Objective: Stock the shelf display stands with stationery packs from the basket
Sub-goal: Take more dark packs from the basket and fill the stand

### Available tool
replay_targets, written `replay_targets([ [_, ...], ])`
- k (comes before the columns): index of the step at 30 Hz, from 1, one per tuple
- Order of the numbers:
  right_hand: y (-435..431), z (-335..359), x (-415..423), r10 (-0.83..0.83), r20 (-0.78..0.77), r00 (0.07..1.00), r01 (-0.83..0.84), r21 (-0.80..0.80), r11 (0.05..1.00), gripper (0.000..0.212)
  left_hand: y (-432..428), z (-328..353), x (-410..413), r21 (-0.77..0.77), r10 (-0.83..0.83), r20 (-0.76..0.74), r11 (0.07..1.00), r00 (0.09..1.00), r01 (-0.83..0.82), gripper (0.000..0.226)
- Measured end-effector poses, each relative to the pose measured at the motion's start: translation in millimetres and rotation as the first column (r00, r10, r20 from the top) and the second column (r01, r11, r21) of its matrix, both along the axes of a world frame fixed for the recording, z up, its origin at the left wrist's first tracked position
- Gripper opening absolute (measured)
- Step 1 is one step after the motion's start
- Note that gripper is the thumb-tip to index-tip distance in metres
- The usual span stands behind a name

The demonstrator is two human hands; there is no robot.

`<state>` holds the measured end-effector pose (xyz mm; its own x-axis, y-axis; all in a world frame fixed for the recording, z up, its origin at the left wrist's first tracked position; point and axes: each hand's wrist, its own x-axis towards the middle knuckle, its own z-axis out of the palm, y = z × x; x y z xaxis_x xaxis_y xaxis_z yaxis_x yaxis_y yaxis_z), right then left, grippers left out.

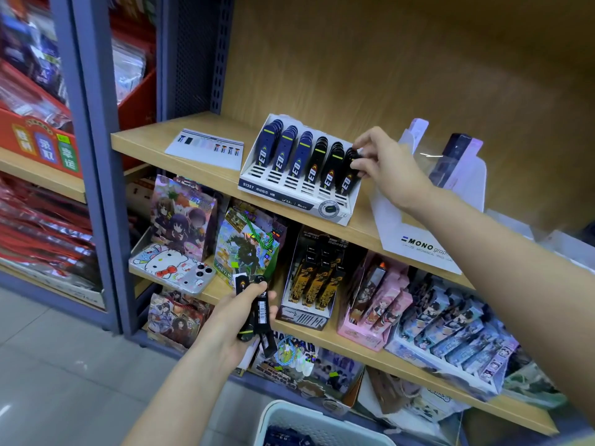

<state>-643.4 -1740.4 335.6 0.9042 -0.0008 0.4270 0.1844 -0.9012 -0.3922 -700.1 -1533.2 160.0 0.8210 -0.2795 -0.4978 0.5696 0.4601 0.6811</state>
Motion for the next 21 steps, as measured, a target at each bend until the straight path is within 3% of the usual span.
replay_targets([
  [6, 1, -8, -1, -0.009, 0.114, 0.993, 0.023, -0.122, 0.992, 0.007, -1, 2, -1, -0.023, -0.006, -0.008, 1.000, 1.000, 0.006, 0.020],
  [13, 7, -21, -14, -0.087, 0.152, 0.984, 0.115, -0.185, 0.976, 0.030, 0, 3, -4, 0.055, -0.025, 0.039, 0.998, 0.999, 0.023, 0.027],
  [17, 24, -42, -42, -0.096, 0.260, 0.961, 0.114, -0.057, 0.992, 0.025, -1, 5, -6, 0.101, -0.051, 0.085, 0.994, 0.995, 0.043, 0.026],
  [19, 35, -62, -62, 0.001, 0.159, 0.987, 0.002, -0.020, 1.000, 0.018, -3, 7, -8, 0.125, -0.072, 0.098, 0.990, 0.993, 0.059, 0.026],
  [21, 46, -87, -78, 0.073, -0.052, 0.996, -0.074, -0.023, 0.997, 0.019, -3, 8, -10, 0.156, -0.102, 0.111, 0.984, 0.989, 0.084, 0.026],
])
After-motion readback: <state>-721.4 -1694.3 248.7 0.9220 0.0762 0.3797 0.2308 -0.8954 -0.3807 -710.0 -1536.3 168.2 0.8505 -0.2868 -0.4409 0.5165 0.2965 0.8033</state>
